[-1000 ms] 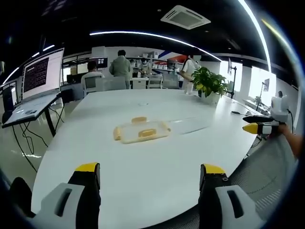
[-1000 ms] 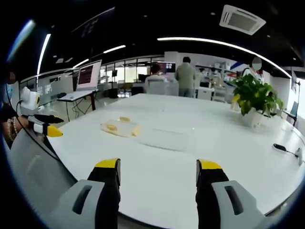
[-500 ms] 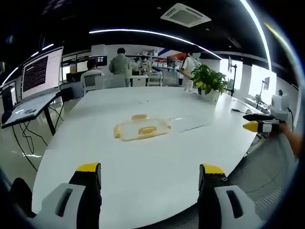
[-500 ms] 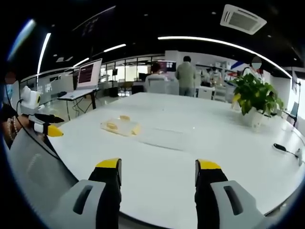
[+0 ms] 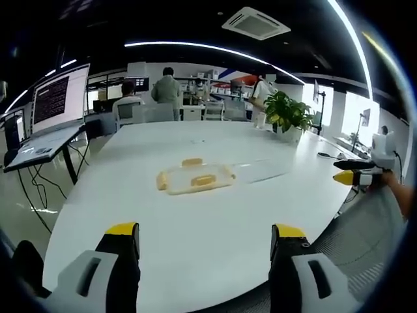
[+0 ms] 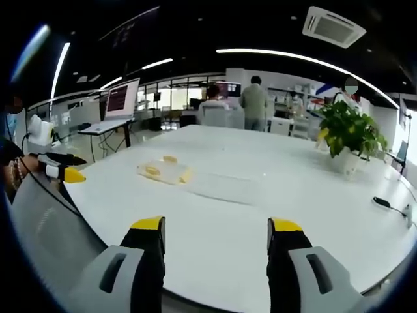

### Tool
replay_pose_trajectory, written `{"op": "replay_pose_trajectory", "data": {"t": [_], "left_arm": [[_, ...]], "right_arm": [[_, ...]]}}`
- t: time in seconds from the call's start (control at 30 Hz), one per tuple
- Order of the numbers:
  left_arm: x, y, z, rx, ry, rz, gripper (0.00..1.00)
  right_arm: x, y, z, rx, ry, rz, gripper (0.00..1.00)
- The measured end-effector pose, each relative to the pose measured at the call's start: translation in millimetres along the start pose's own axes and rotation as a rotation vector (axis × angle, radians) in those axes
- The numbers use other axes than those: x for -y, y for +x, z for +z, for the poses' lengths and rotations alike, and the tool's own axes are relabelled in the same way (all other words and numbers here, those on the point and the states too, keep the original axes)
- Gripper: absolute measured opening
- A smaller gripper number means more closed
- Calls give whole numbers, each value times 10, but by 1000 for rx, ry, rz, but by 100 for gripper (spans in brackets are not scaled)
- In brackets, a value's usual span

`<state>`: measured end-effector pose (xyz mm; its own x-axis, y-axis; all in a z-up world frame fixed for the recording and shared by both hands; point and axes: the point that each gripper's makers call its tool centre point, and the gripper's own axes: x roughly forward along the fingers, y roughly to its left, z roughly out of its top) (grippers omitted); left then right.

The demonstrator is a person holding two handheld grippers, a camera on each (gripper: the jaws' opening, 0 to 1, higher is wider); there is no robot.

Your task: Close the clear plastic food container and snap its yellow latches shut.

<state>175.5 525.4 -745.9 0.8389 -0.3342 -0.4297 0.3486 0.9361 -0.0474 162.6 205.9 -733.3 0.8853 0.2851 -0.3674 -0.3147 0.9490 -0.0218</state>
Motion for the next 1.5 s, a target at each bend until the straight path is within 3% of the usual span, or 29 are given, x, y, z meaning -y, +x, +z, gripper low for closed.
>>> {"op": "replay_pose_trajectory", "data": {"t": [0.1, 0.53, 0.63, 0.9, 1.03, 1.13, 1.2, 1.3, 1.37, 1.5], "left_arm": [[50, 6, -40, -24, 9, -29, 78], [49, -2, -29, -15, 2, -29, 78], [35, 0, -25, -13, 8, -23, 81], [19, 8, -37, -31, 16, -17, 87], [-14, -2, 83, 28, 56, 6, 90], [-55, 34, 74, 9, 42, -6, 91], [-105, 74, 71, -7, 2, -14, 92], [-154, 100, 180, 34, -12, -10, 93], [-158, 114, 258, 59, 7, -14, 94], [-127, 170, 334, 51, 46, -33, 95]], "right_arm": [[5, -10, 3, 1, -2, -5, 59], [-10, -11, 19, 15, 11, 6, 62], [-43, 10, -2, -2, 7, 22, 70], [-72, 27, 46, 9, 21, 49, 71], [-95, 22, 113, 41, 42, 90, 73], [6, 47, 82, 27, 127, 89, 77], [34, 46, 94, 36, 134, 92, 80], [66, 20, 186, 81, 65, 73, 78], [50, 30, 175, 66, 50, 87, 78], [58, 65, 203, 48, 18, 102, 79]]}}
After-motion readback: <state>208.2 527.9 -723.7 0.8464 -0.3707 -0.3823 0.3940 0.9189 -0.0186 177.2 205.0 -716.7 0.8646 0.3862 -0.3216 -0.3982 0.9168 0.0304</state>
